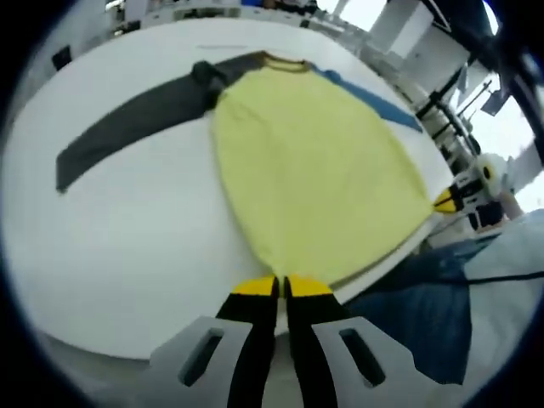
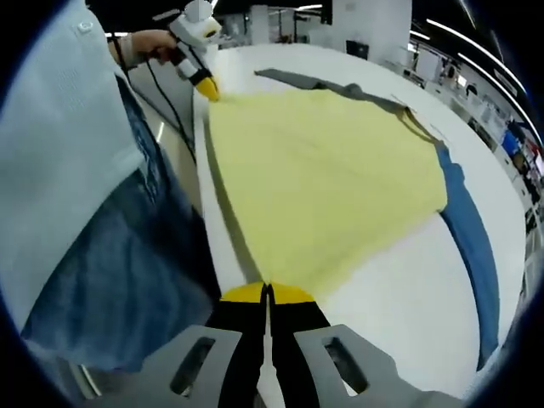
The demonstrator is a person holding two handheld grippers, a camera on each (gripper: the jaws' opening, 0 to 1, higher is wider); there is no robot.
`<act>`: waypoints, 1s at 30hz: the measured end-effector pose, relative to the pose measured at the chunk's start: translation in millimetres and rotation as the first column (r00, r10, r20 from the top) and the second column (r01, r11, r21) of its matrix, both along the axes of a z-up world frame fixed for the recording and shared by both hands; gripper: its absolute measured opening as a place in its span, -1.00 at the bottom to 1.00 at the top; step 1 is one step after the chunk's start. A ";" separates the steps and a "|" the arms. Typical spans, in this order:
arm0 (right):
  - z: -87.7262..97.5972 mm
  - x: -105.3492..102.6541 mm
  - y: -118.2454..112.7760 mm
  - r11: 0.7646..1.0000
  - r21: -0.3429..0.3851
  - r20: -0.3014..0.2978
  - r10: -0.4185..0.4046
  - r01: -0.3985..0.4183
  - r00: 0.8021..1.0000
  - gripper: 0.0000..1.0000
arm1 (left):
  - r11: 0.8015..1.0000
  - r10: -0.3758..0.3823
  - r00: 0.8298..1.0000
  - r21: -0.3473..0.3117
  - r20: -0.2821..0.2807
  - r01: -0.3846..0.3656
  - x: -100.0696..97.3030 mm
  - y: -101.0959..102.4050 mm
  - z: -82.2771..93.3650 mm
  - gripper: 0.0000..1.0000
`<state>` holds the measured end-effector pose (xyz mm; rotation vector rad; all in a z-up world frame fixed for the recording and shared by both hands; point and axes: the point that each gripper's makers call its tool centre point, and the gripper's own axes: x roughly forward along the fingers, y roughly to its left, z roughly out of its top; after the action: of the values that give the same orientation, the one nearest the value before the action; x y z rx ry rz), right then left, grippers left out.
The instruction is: Fold the garment on the visible template until the final outline fits inside the template.
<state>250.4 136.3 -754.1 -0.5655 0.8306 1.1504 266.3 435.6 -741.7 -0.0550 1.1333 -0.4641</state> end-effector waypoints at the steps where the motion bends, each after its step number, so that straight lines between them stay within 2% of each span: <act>1: 0.5 -1.3 0.6 1.000 0.000 -0.003 0.003 -0.003 1.000 -0.98 | 1.000 -0.003 1.000 0.005 -0.004 0.003 -0.6 0.2 -1.1 -1.00; 12: -8.9 -8.1 3.5 1.000 0.007 -0.043 -0.013 0.013 0.999 -0.98 | 0.999 -0.019 0.999 0.042 -0.033 0.021 -7.0 4.1 -8.3 -1.00; 18: -11.5 -11.9 2.4 0.999 0.010 -0.061 -0.037 0.037 0.997 -0.98 | 0.996 -0.036 0.998 0.077 -0.060 0.040 -13.1 4.2 -17.8 -1.00; 30: -17.1 -14.5 -1.1 0.995 0.012 -0.089 -0.097 0.099 0.991 -0.98 | 0.996 -0.046 0.995 0.065 -0.092 0.053 -18.8 4.2 -23.8 -0.99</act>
<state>235.9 135.2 -771.1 -0.4574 0.9144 1.0977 247.5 439.8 -765.5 0.0114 1.2405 -0.4707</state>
